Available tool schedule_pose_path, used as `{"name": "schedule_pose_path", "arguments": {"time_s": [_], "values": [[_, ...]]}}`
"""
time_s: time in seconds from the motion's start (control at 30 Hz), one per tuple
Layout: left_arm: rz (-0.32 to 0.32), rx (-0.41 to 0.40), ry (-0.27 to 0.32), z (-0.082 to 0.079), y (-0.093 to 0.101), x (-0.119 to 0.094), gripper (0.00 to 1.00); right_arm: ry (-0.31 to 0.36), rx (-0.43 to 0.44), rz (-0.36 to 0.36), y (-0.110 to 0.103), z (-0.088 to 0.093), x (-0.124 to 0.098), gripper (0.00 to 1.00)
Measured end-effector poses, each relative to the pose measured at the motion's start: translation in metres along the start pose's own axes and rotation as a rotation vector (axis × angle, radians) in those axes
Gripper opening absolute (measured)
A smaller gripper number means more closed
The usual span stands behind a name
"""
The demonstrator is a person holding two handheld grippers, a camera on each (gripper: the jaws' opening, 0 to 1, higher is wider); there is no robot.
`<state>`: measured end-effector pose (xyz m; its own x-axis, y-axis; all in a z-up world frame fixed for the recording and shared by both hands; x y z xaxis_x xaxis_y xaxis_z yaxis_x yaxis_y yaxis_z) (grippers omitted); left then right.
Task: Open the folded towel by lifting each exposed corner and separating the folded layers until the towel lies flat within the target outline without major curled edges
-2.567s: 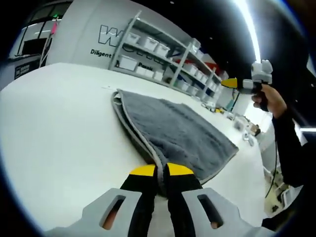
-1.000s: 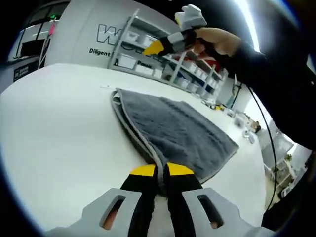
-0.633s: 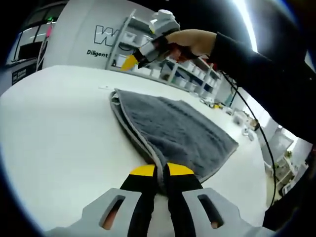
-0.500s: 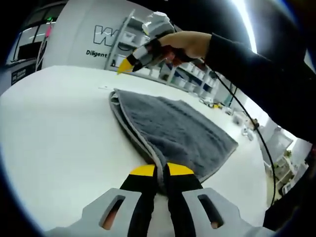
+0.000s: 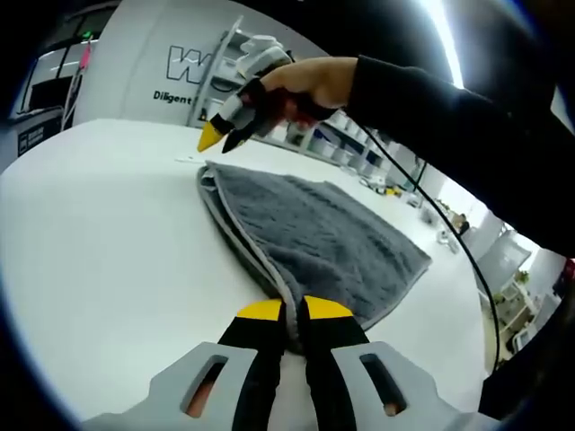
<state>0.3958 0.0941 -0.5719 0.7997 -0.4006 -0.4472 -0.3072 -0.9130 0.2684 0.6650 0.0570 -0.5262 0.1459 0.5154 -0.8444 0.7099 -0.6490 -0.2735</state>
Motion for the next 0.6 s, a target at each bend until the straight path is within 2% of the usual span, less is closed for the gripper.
{"name": "schedule_pose_path", "arguments": {"time_s": [0.13, 0.2, 0.37, 0.5, 0.6], "values": [[0.003, 0.005, 0.001, 0.000, 0.000, 0.001, 0.06, -0.034, 0.025, 0.013, 0.001, -0.002, 0.008, 0.39], [0.005, 0.005, 0.000, 0.000, 0.000, 0.001, 0.06, -0.044, 0.010, 0.043, 0.001, -0.004, 0.013, 0.40], [0.008, 0.014, 0.002, -0.001, 0.001, -0.001, 0.06, -0.076, -0.002, 0.078, 0.001, -0.004, 0.022, 0.35], [0.013, 0.013, 0.007, -0.003, 0.002, -0.004, 0.06, -0.051, 0.038, 0.056, 0.002, -0.009, 0.019, 0.30], [0.014, 0.014, 0.005, -0.002, 0.001, -0.004, 0.06, -0.103, 0.056, 0.035, -0.006, 0.000, 0.017, 0.32]]}}
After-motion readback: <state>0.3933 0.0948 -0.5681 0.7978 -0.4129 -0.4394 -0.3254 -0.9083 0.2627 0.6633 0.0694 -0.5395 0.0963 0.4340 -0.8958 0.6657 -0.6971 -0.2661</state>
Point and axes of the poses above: the point that each gripper's makers call its tool centre point, and the gripper's own axes: x roughly forward along the fingers, y roughly to its right, z roughly out of its underside, the point moved 5 cm from there along -x, roughly backward along the fingers, and after that the axes turned 13 degrees about -z, right-handed, at the moved point
